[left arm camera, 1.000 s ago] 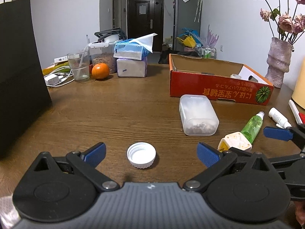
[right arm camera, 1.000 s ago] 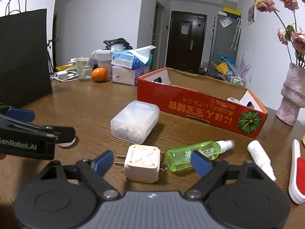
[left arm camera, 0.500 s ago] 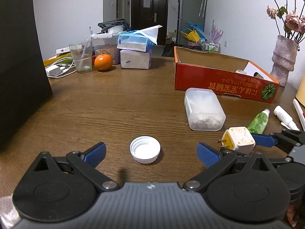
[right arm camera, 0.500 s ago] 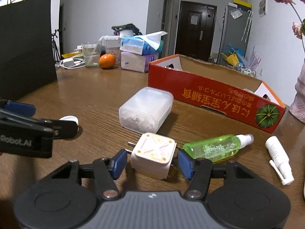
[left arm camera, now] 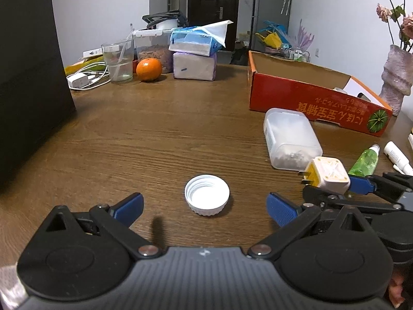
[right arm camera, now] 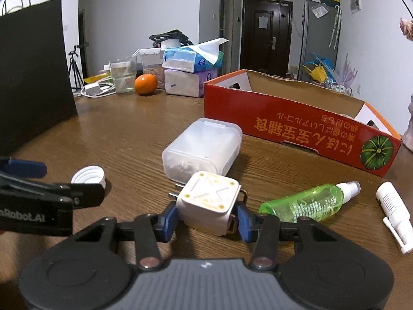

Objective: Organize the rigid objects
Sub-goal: 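Grasp the white plug adapter with the right gripper while the left approaches a white cap, then close the left gripper on the white cap while the right holds the plug adapter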

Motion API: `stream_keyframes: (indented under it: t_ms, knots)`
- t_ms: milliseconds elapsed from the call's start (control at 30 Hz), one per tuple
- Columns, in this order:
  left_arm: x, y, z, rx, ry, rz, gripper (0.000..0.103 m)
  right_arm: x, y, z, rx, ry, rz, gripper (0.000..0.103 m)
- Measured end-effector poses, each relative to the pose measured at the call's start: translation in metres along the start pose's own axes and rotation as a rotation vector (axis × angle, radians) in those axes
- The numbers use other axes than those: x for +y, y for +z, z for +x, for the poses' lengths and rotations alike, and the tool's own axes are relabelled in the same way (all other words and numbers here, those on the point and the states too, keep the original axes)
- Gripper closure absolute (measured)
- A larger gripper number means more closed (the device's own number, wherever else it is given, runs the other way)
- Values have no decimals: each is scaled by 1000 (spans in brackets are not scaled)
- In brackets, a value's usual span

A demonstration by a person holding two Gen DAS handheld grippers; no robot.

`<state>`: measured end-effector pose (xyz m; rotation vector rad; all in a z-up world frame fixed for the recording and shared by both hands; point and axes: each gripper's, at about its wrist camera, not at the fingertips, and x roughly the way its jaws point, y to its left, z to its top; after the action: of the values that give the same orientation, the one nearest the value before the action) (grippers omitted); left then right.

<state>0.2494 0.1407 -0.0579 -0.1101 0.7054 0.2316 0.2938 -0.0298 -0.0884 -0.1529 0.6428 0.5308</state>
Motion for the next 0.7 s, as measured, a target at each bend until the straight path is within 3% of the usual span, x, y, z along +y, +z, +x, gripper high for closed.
stream_keyframes:
  t_ms: [433, 600, 700]
  knots:
    - [0, 0, 5, 11, 21, -6, 2, 0, -5, -17, -72, 5, 8, 57]
    - [-1, -1, 8, 24, 13, 2, 27, 1, -5, -21, -82, 4, 7, 57]
    - [-2, -1, 9, 29, 13, 10, 36, 2, -5, -21, -83, 3, 6, 57]
